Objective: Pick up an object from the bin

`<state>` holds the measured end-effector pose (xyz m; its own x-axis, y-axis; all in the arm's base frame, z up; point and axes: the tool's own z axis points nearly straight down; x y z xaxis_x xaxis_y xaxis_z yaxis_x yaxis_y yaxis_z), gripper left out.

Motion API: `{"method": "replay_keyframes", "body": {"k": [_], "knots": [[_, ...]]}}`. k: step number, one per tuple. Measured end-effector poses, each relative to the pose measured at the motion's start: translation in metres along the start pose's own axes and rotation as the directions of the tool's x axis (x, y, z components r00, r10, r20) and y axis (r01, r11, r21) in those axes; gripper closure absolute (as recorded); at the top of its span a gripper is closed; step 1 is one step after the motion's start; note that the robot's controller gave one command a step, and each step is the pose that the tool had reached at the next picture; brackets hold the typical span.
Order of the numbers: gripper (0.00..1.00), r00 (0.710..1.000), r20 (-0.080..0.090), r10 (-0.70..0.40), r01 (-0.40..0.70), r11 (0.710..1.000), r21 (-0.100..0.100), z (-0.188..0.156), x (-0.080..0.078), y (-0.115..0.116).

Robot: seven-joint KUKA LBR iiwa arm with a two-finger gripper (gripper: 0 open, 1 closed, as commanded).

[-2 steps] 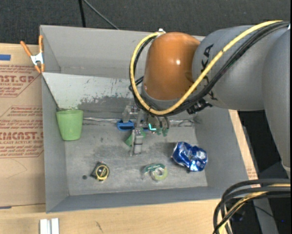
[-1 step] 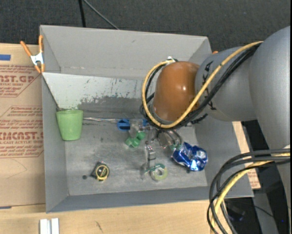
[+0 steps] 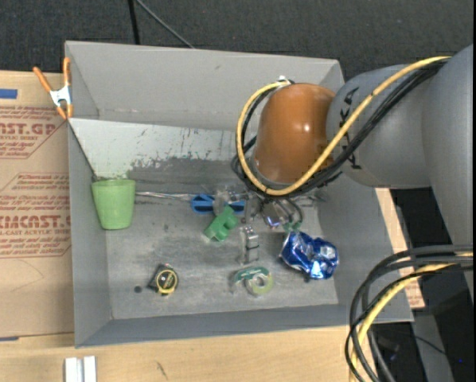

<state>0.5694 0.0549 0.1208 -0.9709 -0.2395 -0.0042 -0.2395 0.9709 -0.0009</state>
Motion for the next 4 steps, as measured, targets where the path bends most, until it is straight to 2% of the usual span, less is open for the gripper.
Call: {"method": "replay_keyframes", "body": {"k": [1,2,3,4], "knots": [[0.0,1.0,-0.001,-0.022,0.022,1.0,0.0,0.005,-0.007,-0.007],[0.0,1.0,0.0,-0.01,0.01,1.0,-0.002,0.007,-0.02,-0.009],[0.0,0.999,-0.005,0.048,-0.048,0.999,-0.003,0.053,-0.022,-0.005],[1.0,0.999,0.0,0.048,-0.048,0.999,-0.003,0.05,-0.024,-0.005]]}}
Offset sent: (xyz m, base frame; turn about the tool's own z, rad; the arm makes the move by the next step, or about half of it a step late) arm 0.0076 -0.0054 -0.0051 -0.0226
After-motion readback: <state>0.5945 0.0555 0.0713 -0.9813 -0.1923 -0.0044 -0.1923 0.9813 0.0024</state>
